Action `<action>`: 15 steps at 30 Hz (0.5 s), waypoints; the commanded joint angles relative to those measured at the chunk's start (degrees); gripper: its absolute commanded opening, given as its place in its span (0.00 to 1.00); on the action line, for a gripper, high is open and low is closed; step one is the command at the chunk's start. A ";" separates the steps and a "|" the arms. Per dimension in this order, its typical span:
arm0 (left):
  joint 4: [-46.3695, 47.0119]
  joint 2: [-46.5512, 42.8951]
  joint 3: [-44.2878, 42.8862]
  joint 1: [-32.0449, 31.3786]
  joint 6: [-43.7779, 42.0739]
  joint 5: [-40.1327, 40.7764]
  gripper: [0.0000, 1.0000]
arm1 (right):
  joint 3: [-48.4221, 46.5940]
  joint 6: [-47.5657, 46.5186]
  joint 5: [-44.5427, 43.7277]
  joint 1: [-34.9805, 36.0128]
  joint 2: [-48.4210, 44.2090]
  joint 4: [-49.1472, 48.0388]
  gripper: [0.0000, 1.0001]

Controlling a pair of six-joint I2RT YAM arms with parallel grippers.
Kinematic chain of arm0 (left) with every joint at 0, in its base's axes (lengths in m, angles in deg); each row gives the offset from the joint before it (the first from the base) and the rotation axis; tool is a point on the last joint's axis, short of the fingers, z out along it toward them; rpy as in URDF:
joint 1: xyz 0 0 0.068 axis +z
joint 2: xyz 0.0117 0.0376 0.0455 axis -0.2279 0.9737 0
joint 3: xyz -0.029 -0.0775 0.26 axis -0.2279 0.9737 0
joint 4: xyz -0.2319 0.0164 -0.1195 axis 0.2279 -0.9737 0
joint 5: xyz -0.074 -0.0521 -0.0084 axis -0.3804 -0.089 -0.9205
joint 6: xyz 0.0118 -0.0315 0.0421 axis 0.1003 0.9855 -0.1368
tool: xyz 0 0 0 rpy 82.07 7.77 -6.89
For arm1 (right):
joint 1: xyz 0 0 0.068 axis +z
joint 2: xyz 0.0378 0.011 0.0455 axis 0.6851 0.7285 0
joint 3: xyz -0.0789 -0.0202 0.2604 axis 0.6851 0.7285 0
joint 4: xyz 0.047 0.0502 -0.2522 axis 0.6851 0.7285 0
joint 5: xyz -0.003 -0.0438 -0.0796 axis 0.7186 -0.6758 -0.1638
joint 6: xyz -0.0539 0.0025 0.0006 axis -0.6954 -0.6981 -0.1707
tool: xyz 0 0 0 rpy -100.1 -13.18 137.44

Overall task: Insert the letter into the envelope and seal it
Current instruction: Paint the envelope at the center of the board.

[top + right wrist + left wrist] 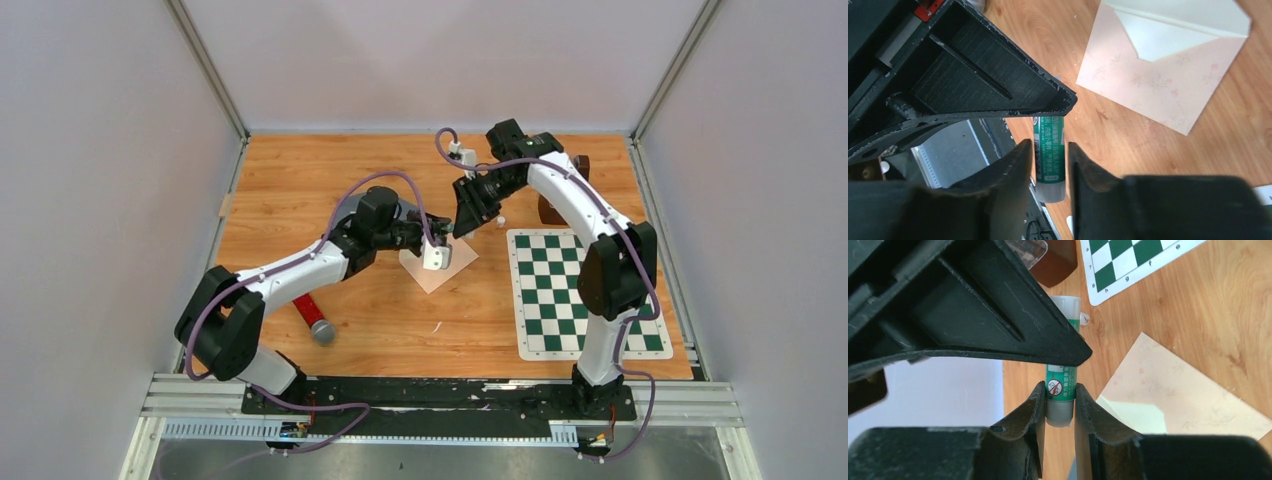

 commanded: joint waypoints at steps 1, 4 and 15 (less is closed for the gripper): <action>5.26 0.42 -2.76 -0.61 17.52 2.31 0.01 | -0.74 5.70 -2.50 -1.91 -5.30 -6.38 0.42; 6.06 0.33 -2.64 -0.61 27.74 5.68 0.00 | -0.88 9.65 -3.01 -4.86 -7.61 -8.78 0.47; 9.05 -0.48 -3.01 -0.61 53.09 8.95 0.00 | 5.66 22.96 2.30 -7.48 -10.97 -15.44 0.57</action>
